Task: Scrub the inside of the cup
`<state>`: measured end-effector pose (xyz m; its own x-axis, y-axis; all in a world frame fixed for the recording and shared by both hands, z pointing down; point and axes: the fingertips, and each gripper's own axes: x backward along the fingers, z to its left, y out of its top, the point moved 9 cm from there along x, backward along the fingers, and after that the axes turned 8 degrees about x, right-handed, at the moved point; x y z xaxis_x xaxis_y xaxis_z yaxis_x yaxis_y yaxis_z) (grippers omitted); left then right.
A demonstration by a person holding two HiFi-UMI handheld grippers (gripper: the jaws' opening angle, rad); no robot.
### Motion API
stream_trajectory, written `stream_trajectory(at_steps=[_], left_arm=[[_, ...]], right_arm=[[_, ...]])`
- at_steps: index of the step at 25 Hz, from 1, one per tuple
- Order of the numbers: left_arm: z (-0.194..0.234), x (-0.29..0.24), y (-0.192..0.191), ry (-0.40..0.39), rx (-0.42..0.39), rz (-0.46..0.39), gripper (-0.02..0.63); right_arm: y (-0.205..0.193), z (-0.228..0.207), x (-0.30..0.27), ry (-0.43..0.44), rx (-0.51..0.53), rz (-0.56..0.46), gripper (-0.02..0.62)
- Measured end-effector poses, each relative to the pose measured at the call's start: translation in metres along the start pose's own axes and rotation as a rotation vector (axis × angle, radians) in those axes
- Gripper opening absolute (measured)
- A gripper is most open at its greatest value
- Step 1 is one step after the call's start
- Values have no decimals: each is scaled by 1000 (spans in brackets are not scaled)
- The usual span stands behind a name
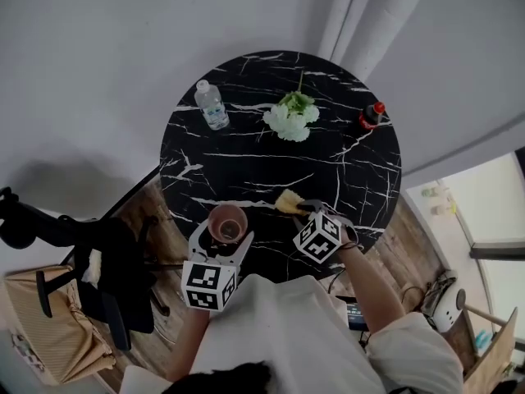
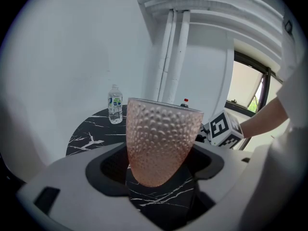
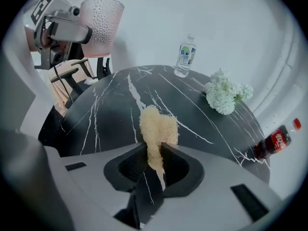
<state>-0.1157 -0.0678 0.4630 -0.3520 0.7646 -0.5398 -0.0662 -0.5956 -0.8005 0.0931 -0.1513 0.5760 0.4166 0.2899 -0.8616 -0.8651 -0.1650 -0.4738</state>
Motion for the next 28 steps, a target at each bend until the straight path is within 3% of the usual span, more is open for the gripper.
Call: stream_trajectory(at_steps=[10,13,20,28], left_arm=[[-6,-1,7,-124,-39,3,358],[-3,1,14,-153,-104,12,358],[7,3,39,-275,-331,119,357],[12,-4,59,-459,-396,277,356]], right_arm=[[5,-10,15,-39,-63,-70,58],[17,-16,38,-78,-26,-137,58],[72,-21,119,-220,230,-318,58],[127,-6,179,-276,528,-401,58]])
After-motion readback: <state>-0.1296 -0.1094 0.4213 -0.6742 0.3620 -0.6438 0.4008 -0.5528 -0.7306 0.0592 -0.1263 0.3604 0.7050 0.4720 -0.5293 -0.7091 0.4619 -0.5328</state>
